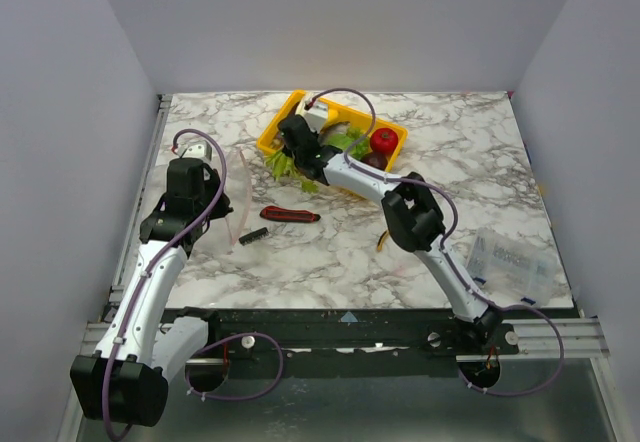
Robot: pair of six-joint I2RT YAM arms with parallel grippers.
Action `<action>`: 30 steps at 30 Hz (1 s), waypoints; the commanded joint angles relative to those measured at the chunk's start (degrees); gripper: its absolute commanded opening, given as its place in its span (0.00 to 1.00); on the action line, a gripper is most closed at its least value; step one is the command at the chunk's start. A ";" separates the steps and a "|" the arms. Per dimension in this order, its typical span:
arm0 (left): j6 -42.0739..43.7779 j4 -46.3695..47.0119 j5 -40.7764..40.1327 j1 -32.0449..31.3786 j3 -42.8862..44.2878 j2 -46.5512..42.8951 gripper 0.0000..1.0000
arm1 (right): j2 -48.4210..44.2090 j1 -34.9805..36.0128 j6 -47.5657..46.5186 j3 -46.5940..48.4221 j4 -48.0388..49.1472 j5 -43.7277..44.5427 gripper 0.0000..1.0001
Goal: Place the food in the zip-top bag and seal the zipper
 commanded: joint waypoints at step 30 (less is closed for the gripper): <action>7.75 -6.25 0.24 -1.89 12.40 12.47 0.00 | -64.87 0.53 -8.47 -49.12 -14.48 -60.07 0.00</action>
